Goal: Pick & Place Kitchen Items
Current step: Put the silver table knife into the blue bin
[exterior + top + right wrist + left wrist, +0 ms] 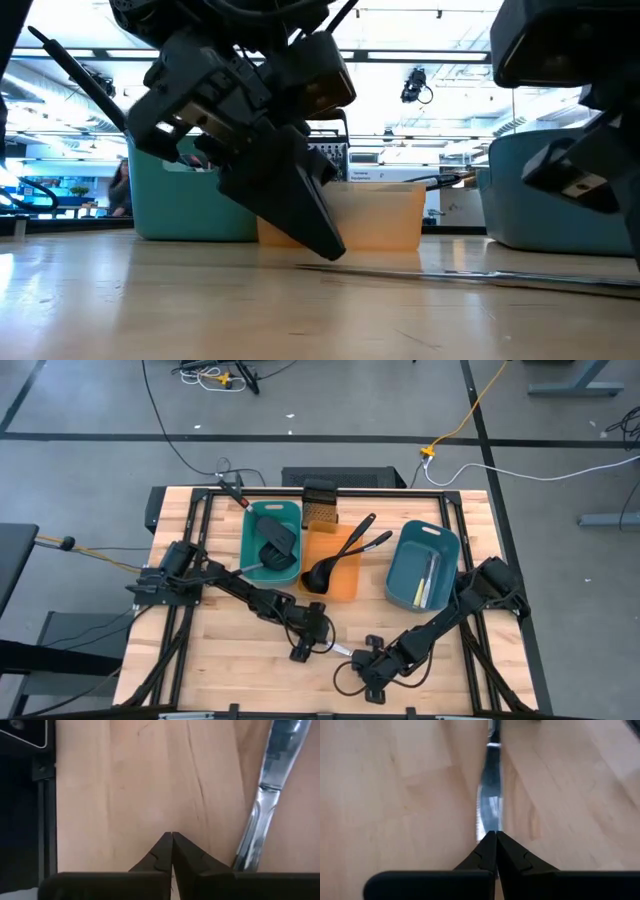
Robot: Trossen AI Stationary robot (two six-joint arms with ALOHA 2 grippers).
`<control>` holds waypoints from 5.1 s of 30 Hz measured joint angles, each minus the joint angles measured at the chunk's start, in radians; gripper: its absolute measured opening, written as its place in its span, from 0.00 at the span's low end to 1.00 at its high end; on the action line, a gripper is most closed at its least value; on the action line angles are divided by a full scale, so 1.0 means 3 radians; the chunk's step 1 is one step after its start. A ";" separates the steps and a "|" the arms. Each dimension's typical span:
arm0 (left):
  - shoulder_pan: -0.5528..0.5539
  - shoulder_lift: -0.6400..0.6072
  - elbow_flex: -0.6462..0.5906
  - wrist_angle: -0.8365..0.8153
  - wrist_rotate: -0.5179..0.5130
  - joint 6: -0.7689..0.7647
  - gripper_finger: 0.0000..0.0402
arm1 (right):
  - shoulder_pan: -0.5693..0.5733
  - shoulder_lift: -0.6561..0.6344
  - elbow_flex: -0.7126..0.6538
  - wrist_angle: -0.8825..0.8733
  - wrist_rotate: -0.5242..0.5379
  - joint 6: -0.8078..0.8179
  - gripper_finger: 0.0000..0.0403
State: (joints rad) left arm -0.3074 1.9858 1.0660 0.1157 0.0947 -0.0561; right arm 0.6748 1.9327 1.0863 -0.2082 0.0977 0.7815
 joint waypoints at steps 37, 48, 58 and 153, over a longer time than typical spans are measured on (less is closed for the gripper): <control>-0.0015 -0.0014 0.0009 -0.0139 -0.0062 -0.0032 0.02 | -0.0393 -0.0014 0.0013 -0.1000 0.0248 -0.0212 0.03; -0.0140 -0.0017 0.0009 -0.0119 -0.0061 0.0115 0.02 | -0.0376 -0.0324 0.0246 -0.1180 0.0382 -0.0608 0.04; -0.0169 -0.0017 0.0009 -0.0117 -0.0071 0.0119 0.02 | -0.0632 -0.0323 0.0749 -0.2066 0.0319 -0.1272 0.34; -0.0100 -0.0018 0.0230 -0.0737 -0.0599 -0.0293 0.52 | -0.0734 0.0356 0.0900 -0.1941 0.0456 -0.1460 0.10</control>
State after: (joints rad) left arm -0.3374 1.9804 1.1351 -0.1055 -0.0849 -0.1439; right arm 0.4545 2.0396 1.3563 -0.7905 0.2344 0.3435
